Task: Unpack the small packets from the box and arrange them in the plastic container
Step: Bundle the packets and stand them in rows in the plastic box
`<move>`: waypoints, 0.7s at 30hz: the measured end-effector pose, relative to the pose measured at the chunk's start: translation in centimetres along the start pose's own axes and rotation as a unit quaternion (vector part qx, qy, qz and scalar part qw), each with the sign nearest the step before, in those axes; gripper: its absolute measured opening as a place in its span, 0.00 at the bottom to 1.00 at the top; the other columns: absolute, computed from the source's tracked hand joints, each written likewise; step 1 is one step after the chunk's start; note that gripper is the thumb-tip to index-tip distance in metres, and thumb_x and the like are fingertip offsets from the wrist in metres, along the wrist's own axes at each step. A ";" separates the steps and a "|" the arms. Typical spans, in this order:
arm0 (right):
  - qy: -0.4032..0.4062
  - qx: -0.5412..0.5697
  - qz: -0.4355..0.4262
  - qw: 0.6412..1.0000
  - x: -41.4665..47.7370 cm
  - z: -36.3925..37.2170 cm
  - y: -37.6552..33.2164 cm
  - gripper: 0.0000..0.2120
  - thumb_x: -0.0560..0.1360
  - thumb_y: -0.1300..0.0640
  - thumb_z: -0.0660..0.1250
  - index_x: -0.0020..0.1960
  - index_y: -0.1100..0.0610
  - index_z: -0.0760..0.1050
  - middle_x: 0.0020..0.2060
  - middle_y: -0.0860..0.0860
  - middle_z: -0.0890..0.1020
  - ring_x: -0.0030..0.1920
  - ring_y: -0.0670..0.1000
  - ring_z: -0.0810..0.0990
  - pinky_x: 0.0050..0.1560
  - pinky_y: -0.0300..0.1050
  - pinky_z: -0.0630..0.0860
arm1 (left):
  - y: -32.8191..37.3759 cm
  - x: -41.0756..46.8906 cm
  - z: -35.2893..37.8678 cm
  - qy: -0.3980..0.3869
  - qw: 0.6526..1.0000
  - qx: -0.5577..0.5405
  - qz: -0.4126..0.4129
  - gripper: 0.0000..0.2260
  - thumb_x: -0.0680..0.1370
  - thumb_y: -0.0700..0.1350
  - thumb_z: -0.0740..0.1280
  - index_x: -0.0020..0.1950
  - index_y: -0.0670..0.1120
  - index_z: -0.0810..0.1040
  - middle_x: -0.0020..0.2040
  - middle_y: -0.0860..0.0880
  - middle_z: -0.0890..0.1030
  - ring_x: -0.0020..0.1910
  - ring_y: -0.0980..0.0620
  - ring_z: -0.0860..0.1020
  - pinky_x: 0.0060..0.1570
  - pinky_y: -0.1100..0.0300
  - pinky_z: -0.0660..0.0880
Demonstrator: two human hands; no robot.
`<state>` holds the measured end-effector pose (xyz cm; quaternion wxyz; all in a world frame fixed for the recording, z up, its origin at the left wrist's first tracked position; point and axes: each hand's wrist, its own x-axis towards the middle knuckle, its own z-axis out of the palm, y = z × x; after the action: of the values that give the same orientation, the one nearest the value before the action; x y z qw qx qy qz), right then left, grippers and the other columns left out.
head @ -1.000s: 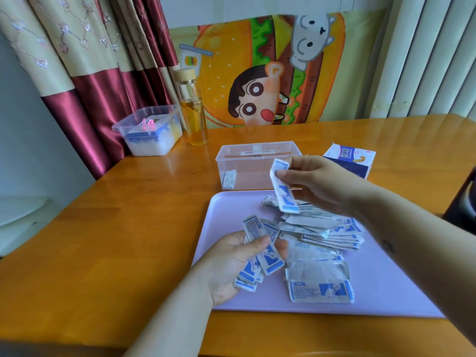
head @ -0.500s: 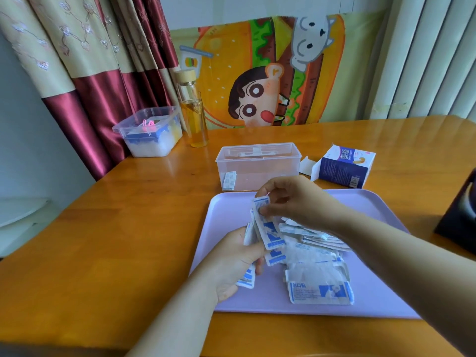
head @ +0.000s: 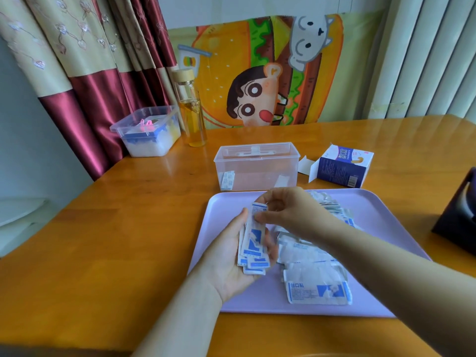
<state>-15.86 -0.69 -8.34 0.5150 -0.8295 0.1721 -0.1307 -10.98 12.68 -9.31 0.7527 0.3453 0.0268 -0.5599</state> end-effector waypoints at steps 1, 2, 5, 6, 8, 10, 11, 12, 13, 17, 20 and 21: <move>0.010 -0.019 -0.021 1.000 0.0 0.0 0.0 0.06 0.71 0.62 0.72 0.45 0.53 0.79 0.38 0.50 0.83 0.35 0.46 0.77 0.44 0.44 0.75 | 0.0 0.0 -0.1 0.010 1.000 -0.002 -0.002 0.11 0.77 0.48 0.63 0.48 0.42 0.80 0.36 0.45 0.79 0.27 0.54 0.75 0.30 0.63 0.76; 0.010 -0.036 -0.042 0.998 -0.2 -0.3 -0.1 0.09 0.72 0.60 0.72 0.50 0.52 0.78 0.45 0.49 0.83 0.37 0.43 0.77 0.47 0.42 0.75 | 0.1 0.0 -0.2 0.020 1.000 0.000 -0.001 0.08 0.77 0.44 0.63 0.48 0.41 0.80 0.36 0.44 0.79 0.25 0.56 0.72 0.28 0.64 0.74; -0.077 -0.076 -0.069 0.992 -1.3 -1.2 -0.7 0.34 0.70 0.52 0.74 0.71 0.44 0.63 0.64 0.43 0.71 0.56 0.40 0.73 0.59 0.38 0.73 | 0.3 0.2 -0.5 0.033 0.999 0.007 0.010 0.04 0.75 0.37 0.62 0.48 0.41 0.76 0.35 0.44 0.78 0.27 0.56 0.70 0.26 0.66 0.73; -0.122 -0.104 -0.075 0.984 -1.9 -1.2 -0.9 0.44 0.67 0.50 0.76 0.74 0.42 0.54 0.68 0.41 0.64 0.62 0.40 0.69 0.62 0.36 0.70 | 0.3 0.3 -0.6 0.036 0.999 0.014 0.009 0.04 0.75 0.36 0.62 0.47 0.40 0.75 0.34 0.45 0.78 0.28 0.56 0.70 0.26 0.66 0.73; -0.178 -0.200 -0.110 0.957 -3.0 -0.5 -0.9 0.57 0.61 0.45 0.78 0.75 0.41 0.40 0.70 0.37 0.54 0.68 0.40 0.61 0.65 0.34 0.64 | 0.1 0.3 -0.6 0.024 0.998 0.057 -0.004 0.03 0.73 0.36 0.63 0.45 0.39 0.75 0.33 0.46 0.76 0.30 0.55 0.72 0.29 0.64 0.74; -0.168 -0.274 -0.158 0.934 -3.6 0.4 -0.3 0.60 0.60 0.42 0.78 0.75 0.40 0.37 0.68 0.40 0.57 0.67 0.43 0.61 0.64 0.36 0.64 | -0.1 0.1 -0.3 0.000 0.992 0.128 -0.008 0.05 0.71 0.37 0.63 0.45 0.39 0.76 0.34 0.44 0.76 0.32 0.52 0.77 0.31 0.60 0.76; -0.150 -0.283 -0.174 0.931 -3.5 0.7 -0.1 0.58 0.61 0.43 0.78 0.75 0.41 0.39 0.64 0.43 0.61 0.62 0.42 0.64 0.60 0.35 0.65 | -0.2 0.0 -0.2 -0.009 0.988 0.152 -0.003 0.06 0.74 0.37 0.61 0.46 0.39 0.76 0.34 0.44 0.78 0.33 0.51 0.79 0.31 0.60 0.77; -0.134 -0.276 -0.177 0.935 -3.3 0.6 0.0 0.56 0.62 0.44 0.78 0.75 0.41 0.42 0.59 0.44 0.63 0.55 0.39 0.67 0.55 0.34 0.66 | -0.3 0.0 -0.1 -0.019 0.987 0.162 0.002 0.07 0.76 0.36 0.58 0.47 0.40 0.76 0.35 0.44 0.79 0.33 0.51 0.80 0.31 0.61 0.77; -0.122 -0.262 -0.174 0.941 -3.0 0.5 0.1 0.53 0.63 0.46 0.78 0.75 0.41 0.46 0.57 0.44 0.64 0.50 0.38 0.68 0.52 0.33 0.67 | -0.4 -0.1 -0.1 -0.030 0.986 0.161 0.003 0.08 0.77 0.36 0.57 0.48 0.40 0.76 0.35 0.44 0.79 0.33 0.52 0.80 0.32 0.60 0.77; -0.128 -0.263 -0.197 0.936 -2.6 0.0 0.1 0.44 0.63 0.48 0.78 0.73 0.45 0.59 0.59 0.45 0.63 0.54 0.45 0.73 0.53 0.40 0.75 | -0.4 -0.3 -0.4 -0.067 0.986 0.152 -0.007 0.11 0.78 0.36 0.57 0.51 0.40 0.78 0.42 0.43 0.80 0.39 0.51 0.80 0.39 0.58 0.77; -0.161 -0.247 -0.214 0.931 -2.9 -0.3 -0.4 0.43 0.62 0.46 0.78 0.72 0.45 0.61 0.66 0.43 0.61 0.65 0.42 0.67 0.58 0.35 0.72 | -0.4 -0.2 -0.6 -0.038 0.988 0.146 0.008 0.09 0.78 0.37 0.58 0.49 0.40 0.79 0.38 0.44 0.78 0.36 0.52 0.78 0.35 0.60 0.77; -0.147 -0.214 -0.210 0.943 -2.8 -1.0 -0.9 0.41 0.63 0.45 0.78 0.71 0.45 0.63 0.66 0.43 0.64 0.64 0.39 0.67 0.59 0.33 0.70 | -0.3 -0.1 -0.7 -0.021 0.990 0.135 0.022 0.09 0.78 0.37 0.59 0.50 0.41 0.78 0.34 0.45 0.76 0.32 0.54 0.76 0.32 0.61 0.76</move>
<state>-18.65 0.09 -7.24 0.3056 -0.9476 -0.0597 -0.0722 -11.07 13.10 -9.91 0.7119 0.4321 -0.0726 -0.5489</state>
